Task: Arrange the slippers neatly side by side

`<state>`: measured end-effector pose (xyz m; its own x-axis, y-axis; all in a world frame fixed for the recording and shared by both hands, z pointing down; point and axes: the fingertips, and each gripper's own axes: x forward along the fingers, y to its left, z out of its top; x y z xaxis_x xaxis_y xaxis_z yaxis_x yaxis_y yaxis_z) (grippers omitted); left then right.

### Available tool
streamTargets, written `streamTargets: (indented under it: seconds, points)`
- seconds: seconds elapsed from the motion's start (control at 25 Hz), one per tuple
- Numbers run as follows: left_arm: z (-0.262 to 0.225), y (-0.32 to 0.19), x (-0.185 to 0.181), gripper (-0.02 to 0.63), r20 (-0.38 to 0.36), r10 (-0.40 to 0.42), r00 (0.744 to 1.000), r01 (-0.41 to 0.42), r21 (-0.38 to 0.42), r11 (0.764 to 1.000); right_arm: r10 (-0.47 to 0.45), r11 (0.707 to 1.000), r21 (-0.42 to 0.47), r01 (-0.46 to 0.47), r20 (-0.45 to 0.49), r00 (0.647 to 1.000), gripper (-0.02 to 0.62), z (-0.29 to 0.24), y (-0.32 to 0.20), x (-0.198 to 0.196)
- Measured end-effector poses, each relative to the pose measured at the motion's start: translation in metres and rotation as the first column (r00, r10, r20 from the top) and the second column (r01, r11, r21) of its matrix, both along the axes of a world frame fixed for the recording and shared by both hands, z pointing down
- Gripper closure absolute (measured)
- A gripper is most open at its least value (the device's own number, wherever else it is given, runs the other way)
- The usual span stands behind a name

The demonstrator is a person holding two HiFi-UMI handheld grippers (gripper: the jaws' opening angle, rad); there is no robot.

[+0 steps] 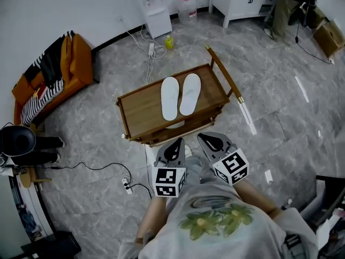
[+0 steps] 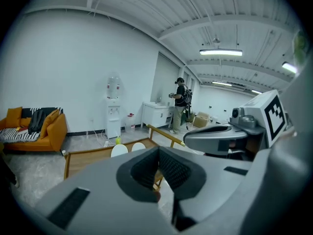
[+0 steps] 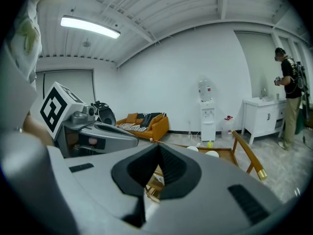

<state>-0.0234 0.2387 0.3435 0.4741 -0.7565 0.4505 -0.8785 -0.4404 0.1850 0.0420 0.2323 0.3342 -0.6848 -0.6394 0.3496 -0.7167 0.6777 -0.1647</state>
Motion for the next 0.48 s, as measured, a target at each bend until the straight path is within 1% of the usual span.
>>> streamTargets:
  seconds: [0.28,0.48]
  points:
    - [0.021,-0.044,-0.022,0.589,0.022,-0.019,1.000,0.020,-0.057,0.998,-0.013,0.999,-0.042,0.011,-0.039,0.999,0.591,0.016,-0.043,-0.012]
    - [0.031,-0.072,-0.034,0.586,0.012,-0.004,1.000,0.005,-0.081,0.997,-0.009,0.997,-0.075,0.003,-0.077,0.997,0.591,0.031,-0.070,-0.016]
